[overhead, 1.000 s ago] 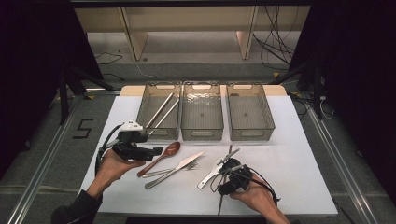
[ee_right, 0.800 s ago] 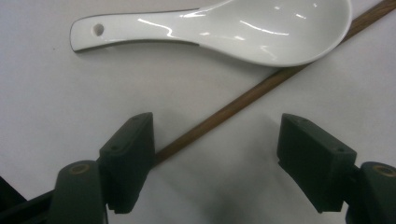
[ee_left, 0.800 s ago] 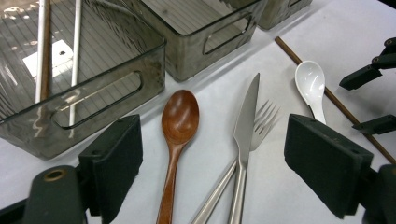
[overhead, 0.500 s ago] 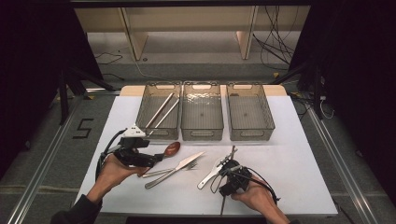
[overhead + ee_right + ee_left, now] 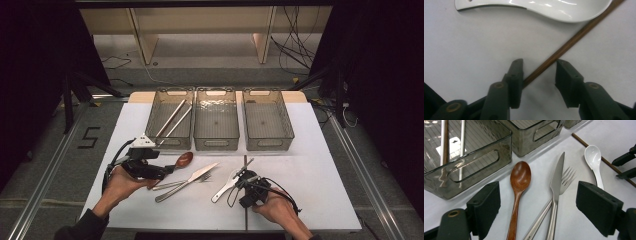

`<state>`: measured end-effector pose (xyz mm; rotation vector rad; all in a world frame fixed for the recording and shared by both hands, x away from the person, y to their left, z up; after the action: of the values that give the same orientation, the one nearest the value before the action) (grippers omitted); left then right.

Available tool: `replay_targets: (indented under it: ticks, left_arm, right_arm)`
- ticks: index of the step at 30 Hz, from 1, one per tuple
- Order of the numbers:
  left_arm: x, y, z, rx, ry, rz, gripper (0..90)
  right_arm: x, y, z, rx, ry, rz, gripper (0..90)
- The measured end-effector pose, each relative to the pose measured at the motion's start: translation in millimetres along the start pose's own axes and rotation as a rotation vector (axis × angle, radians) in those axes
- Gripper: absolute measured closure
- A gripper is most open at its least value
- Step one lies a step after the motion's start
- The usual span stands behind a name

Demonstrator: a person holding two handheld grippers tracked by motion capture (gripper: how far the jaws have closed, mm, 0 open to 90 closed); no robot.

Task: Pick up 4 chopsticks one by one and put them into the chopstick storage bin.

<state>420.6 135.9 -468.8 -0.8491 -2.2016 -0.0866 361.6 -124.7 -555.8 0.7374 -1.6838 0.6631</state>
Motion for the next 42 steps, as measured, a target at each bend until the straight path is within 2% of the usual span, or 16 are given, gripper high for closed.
replay_targets:
  ticks: [7,15,24,31,42]
  left_arm:
    - [0.2,-0.5,0.2,-0.006,0.001,0.001,19.3]
    - [0.1,-3.4,-0.1,-0.001,0.002,0.016,19.4]
    - [-1.0,-2.5,1.2,0.003,0.006,0.021,19.7]
    - [-2.8,-3.3,2.3,0.001,0.012,0.026,19.7]
    - [-3.8,-3.9,3.3,-0.01,0.022,0.03,19.7]
  right_arm:
    - [1.8,-3.0,3.2,0.005,0.022,-0.011,72.9]
    - [3.2,-13.3,9.4,-0.015,0.05,-0.013,84.9]
    - [3.9,-17.1,11.1,-0.024,0.044,-0.026,85.9]
    - [5.9,-23.0,13.7,-0.02,0.037,-0.005,86.2]
    - [20.6,-35.8,11.3,-0.016,-0.028,0.023,86.3]
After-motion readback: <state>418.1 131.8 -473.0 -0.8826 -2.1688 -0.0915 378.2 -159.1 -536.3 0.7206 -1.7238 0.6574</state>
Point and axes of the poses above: each handheld gripper's, and its own axes: x roughly backward along the jaws, z roughly out of its underside, y roughly to its left, the point moved 10 cm from there along -x, roughly forward along the jaws, and after that the axes turned 6 degrees about x, right-handed, at the moved point
